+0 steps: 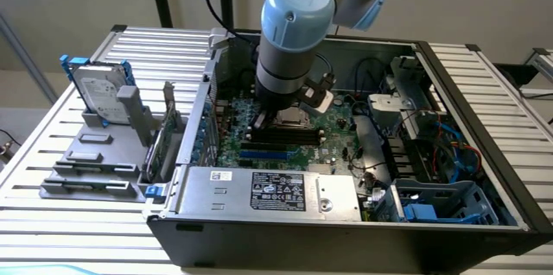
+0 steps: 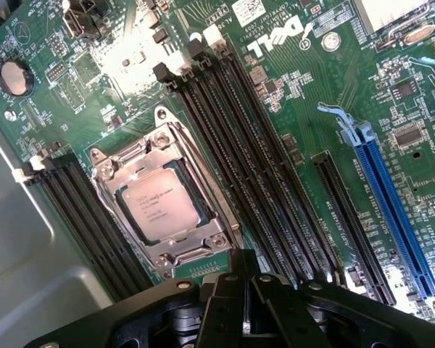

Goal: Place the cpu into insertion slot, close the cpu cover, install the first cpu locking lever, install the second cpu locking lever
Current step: 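Install the second cpu locking lever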

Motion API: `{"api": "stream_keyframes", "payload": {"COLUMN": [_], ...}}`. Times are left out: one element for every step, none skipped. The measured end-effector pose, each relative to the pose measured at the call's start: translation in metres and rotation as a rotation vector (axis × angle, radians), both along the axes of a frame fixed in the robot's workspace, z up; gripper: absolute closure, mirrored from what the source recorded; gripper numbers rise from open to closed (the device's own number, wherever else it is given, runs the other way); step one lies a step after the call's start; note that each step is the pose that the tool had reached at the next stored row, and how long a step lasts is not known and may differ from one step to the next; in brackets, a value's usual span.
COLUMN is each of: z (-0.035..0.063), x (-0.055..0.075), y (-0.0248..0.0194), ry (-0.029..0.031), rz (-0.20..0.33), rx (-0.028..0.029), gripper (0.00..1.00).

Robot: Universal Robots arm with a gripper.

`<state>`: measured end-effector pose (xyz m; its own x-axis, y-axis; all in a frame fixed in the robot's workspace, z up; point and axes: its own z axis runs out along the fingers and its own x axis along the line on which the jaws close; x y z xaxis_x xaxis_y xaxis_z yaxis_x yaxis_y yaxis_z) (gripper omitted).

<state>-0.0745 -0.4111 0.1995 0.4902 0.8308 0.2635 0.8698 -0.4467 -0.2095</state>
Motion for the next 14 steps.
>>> {"api": "stream_keyframes", "payload": {"z": [-0.0007,-0.0013,-0.0019,-0.0024,-0.0029,-0.0033,-0.0038,-0.0043,-0.0048,-0.0052,-0.0055,-0.0059,-0.0062,-0.0064], "x": [-0.0004,-0.0007,-0.0009,-0.0012,-0.0014,-0.0015,-0.0016,-0.0017,-0.0018,-0.0019,-0.0020,-0.0021,-0.0021,-0.0022], "y": [0.0004,0.0008,0.0013,0.0018,0.0024,0.0030,0.0036,0.0041,0.0044,0.0048,0.0050,0.0053,0.0054,0.0056], "ry": [-0.0007,-0.0011,-0.0014,-0.0016,-0.0018,-0.0019,-0.0021,-0.0024,-0.0026,-0.0029,-0.0033,-0.0037,-0.0041,-0.0045], "rz": [0.000,0.000,0.000,0.000,0.000,0.000,0.000,0.000,0.000,0.000,0.000,0.000,0.000,0.000], "rx": [-0.0001,-0.0003,-0.0003,-0.0004,-0.0002,-0.0003,-0.0002,-0.0003,-0.0006,-0.0013,-0.0021,-0.0031,-0.0047,-0.0069], "gripper": [0.89,0.89,0.89,0.89,0.89,0.89,0.89,0.89,0.89,0.89,0.89,0.89,0.89,0.89]}}
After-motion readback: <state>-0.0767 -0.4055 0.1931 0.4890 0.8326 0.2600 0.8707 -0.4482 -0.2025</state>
